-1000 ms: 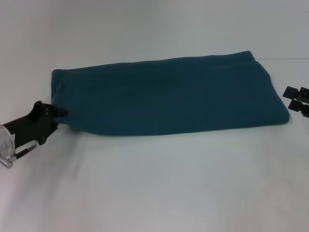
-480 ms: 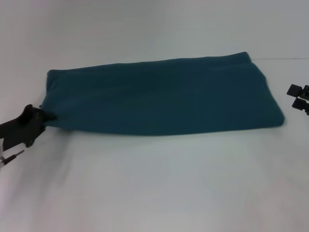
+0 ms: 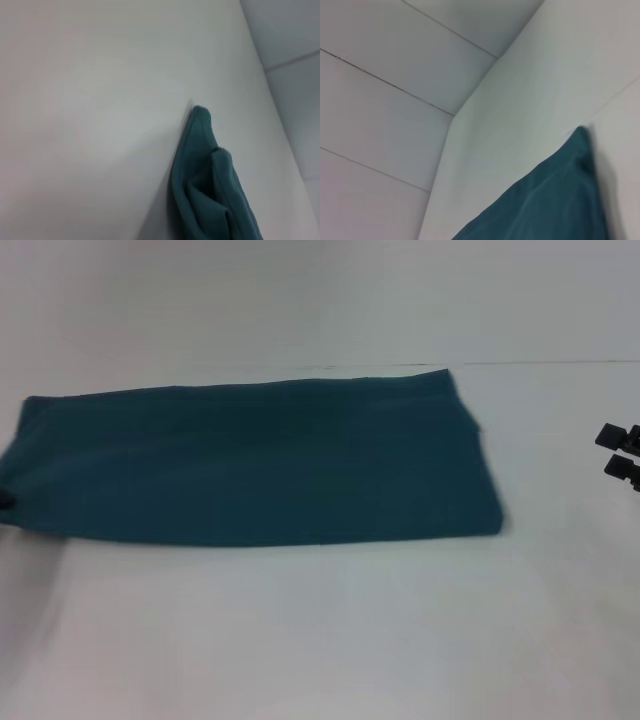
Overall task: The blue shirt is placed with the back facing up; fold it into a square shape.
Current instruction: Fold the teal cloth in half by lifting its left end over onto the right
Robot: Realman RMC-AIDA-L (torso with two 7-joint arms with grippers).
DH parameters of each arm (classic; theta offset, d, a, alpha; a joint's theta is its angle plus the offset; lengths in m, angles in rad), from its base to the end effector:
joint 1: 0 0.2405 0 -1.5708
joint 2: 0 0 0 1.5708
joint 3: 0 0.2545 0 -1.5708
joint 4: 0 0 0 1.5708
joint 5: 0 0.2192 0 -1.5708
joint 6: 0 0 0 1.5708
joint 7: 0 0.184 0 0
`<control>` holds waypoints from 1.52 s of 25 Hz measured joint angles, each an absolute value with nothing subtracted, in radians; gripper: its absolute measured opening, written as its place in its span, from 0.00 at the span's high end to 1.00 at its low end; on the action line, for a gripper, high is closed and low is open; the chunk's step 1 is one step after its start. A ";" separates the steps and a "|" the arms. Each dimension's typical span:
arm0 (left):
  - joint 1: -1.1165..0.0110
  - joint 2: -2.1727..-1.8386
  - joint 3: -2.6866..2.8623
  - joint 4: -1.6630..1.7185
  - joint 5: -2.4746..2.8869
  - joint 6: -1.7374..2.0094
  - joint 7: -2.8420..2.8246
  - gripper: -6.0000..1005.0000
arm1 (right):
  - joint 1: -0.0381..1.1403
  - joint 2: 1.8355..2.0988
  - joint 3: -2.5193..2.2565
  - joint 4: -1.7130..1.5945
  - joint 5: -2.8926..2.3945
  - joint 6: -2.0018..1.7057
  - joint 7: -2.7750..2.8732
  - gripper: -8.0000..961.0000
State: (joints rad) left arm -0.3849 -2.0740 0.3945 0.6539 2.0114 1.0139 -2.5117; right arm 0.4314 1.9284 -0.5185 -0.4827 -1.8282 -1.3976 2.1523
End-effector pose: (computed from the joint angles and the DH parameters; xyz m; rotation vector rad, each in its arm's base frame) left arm -0.4077 0.3638 0.0425 -1.1737 -2.0066 -0.9848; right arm 0.3378 0.3643 0.0463 -1.8546 1.7894 1.0754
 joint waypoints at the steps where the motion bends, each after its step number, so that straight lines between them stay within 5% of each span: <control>1: -0.379 -2.071 0.387 0.662 2.016 1.013 -2.512 0.97 | 0.431 1.929 -0.518 -0.481 -1.828 -1.393 2.152 0.22; 14: -0.402 -2.048 0.274 0.691 2.048 1.067 -2.473 0.97 | 0.423 1.929 -0.520 -0.475 -1.829 -1.383 2.152 0.22; 26: -0.556 -2.050 0.285 0.682 1.970 1.310 -2.459 0.97 | 0.426 1.934 -0.527 -0.475 -1.830 -1.384 2.141 0.22; 38: -0.727 -2.159 0.409 0.587 1.919 1.273 -2.346 0.95 | 0.427 1.938 -0.528 -0.475 -1.830 -1.390 2.140 0.22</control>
